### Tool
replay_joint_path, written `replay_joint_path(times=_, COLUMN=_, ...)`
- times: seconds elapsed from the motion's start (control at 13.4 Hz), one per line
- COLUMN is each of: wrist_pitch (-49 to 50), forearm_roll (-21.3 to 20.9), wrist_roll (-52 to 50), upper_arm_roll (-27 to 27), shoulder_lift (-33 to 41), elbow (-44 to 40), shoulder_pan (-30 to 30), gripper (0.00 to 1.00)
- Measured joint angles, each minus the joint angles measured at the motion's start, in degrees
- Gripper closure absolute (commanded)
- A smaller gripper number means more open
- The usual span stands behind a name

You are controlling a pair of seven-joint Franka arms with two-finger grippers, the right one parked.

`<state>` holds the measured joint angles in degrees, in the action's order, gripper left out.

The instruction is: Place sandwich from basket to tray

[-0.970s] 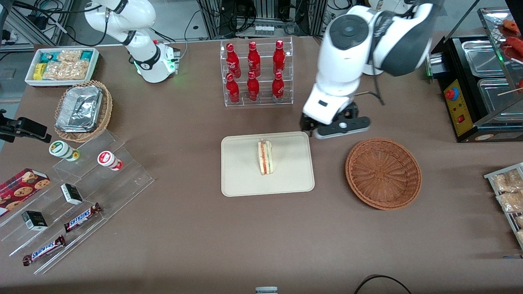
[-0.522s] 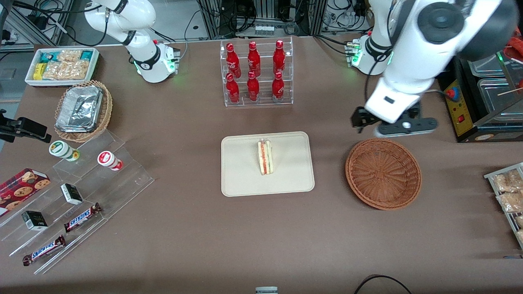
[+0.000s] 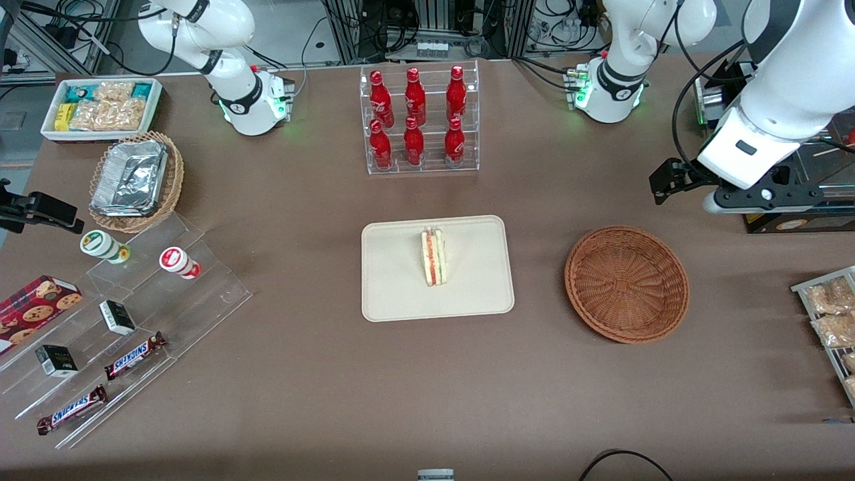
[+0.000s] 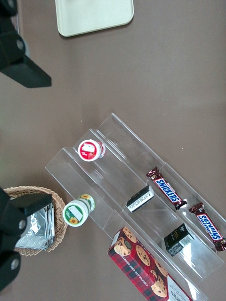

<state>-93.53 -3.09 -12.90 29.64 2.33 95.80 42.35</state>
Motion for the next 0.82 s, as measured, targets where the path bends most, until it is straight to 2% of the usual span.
replay_joint_path(times=0.15, wrist_pitch=1.0, forearm_roll=0.0, wrist_roll=1.9, upper_arm_roll=-2.4, shoulder_lift=0.3, elbow=0.0, shoulder_pan=-4.1, gripper=0.0)
replay_joint_path(times=0.6, wrist_pitch=2.4, forearm_roll=0.1, wrist_roll=7.1, upper_arm_roll=-24.1, shoulder_lift=1.7, elbow=0.1, shoulder_pan=-29.1, gripper=0.0)
replay_joint_path(times=0.82, wrist_pitch=2.4, forearm_roll=0.1, wrist_roll=8.9, upper_arm_roll=-29.4, shoulder_lift=1.9, elbow=0.1, shoulder_pan=-35.8, gripper=0.0)
